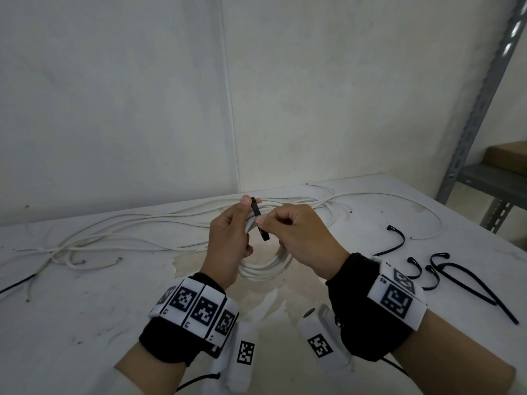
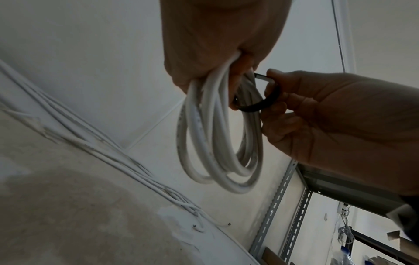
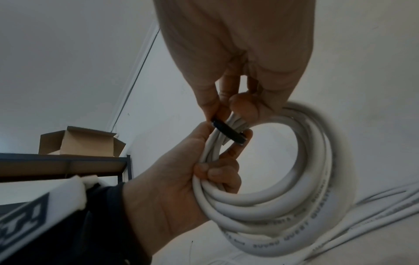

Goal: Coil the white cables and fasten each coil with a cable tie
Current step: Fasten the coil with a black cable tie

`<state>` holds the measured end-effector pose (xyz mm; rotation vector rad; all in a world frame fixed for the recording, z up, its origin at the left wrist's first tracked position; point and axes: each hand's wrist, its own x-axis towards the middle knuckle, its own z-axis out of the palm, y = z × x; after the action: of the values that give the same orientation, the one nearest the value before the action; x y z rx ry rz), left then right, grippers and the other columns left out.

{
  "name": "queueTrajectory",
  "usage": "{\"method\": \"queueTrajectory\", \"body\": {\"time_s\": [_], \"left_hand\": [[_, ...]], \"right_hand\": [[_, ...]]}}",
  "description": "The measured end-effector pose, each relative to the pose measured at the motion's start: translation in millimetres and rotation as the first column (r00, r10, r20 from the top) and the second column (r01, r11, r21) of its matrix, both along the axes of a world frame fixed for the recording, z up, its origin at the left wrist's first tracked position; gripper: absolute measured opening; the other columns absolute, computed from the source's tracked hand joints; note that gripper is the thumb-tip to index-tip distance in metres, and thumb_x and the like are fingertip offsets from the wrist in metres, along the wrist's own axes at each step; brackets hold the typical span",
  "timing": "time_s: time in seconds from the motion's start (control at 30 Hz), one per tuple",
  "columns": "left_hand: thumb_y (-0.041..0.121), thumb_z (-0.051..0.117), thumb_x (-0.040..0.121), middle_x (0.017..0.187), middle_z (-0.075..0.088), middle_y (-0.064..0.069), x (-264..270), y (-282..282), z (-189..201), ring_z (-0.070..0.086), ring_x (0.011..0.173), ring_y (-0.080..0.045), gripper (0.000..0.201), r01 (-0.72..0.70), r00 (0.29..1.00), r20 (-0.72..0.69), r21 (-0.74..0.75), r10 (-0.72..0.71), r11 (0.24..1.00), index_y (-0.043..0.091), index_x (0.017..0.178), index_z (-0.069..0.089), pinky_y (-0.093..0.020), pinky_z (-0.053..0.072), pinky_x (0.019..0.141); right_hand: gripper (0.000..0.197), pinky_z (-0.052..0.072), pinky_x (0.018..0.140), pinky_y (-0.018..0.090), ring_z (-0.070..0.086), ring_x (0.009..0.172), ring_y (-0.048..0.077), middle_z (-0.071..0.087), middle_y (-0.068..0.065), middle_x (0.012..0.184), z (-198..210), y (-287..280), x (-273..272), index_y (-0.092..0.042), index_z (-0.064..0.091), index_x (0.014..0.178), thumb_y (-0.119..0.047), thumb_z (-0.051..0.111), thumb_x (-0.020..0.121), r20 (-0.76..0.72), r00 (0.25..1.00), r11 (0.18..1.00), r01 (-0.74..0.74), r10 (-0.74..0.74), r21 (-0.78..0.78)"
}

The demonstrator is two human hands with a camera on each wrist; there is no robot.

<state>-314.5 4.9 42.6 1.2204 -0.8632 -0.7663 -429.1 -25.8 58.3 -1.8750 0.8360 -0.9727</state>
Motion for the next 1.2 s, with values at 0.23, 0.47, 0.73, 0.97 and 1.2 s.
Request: {"method": "queueTrajectory", "body": {"time_s": [0.23, 0.47, 0.73, 0.97, 1.2], "left_hand": [[0.035, 0.046, 0.095, 0.055, 0.041, 0.003, 8, 5, 0, 0.027, 0.039, -0.005, 0.028, 0.007, 0.997, 0.073, 0.003, -0.007, 1.000, 0.020, 0.091, 0.069, -0.016, 0.027, 0.037], [0.027, 0.046, 0.096, 0.040, 0.041, 0.013, 2, 14, -1, 0.027, 0.040, -0.005, 0.035, 0.018, 0.990, 0.143, -0.023, -0.014, 1.000, 0.025, 0.066, 0.065, -0.018, 0.024, 0.038], [0.038, 0.045, 0.095, 0.047, 0.042, 0.007, 14, 21, 0, 0.027, 0.044, -0.008, 0.034, 0.037, 0.997, 0.064, -0.013, -0.036, 0.999, 0.020, 0.079, 0.069, -0.019, 0.024, 0.041], [0.032, 0.049, 0.094, 0.068, 0.051, -0.011, 21, 21, 3, 0.029, 0.039, -0.008, 0.026, 0.014, 0.999, 0.037, -0.038, -0.012, 0.999, 0.024, 0.080, 0.071, -0.018, 0.026, 0.037], [0.026, 0.048, 0.095, 0.059, 0.037, -0.008, 25, 24, 6, 0.024, 0.039, -0.008, 0.028, 0.050, 0.997, 0.068, -0.046, -0.047, 0.998, 0.020, 0.082, 0.072, -0.018, 0.024, 0.037]], "right_hand": [[0.030, 0.023, 0.042, 0.012, 0.028, 0.038, 0.005, 0.035, 0.000, 0.052, 2, 3, 3, -0.002, 0.062, 0.067, -0.022, 0.059, 0.089, -0.016, 0.999, 0.999, -0.042, 0.042, 0.009], [0.041, 0.029, 0.044, 0.011, 0.043, 0.038, 0.000, 0.044, -0.017, 0.034, 6, -3, 23, -0.019, 0.049, 0.051, -0.028, 0.056, 0.090, 0.047, 0.990, 0.989, 0.134, -0.132, -0.058], [0.022, 0.041, 0.058, 0.017, 0.047, 0.056, 0.008, 0.051, 0.001, 0.070, 5, 3, 25, -0.012, 0.056, 0.068, -0.021, 0.061, 0.088, -0.048, 0.996, 0.981, 0.067, -0.077, -0.182], [0.013, 0.049, 0.067, 0.025, 0.055, 0.069, 0.020, 0.050, -0.002, 0.076, -1, 8, 26, -0.011, 0.059, 0.073, -0.010, 0.063, 0.084, 0.025, 0.999, 0.969, 0.043, -0.038, -0.242], [0.022, 0.053, 0.056, 0.030, 0.049, 0.053, 0.008, 0.052, 0.000, 0.066, 6, 10, 32, -0.021, 0.054, 0.067, -0.014, 0.067, 0.083, 0.047, 0.998, 0.981, 0.060, -0.052, -0.185]]}}
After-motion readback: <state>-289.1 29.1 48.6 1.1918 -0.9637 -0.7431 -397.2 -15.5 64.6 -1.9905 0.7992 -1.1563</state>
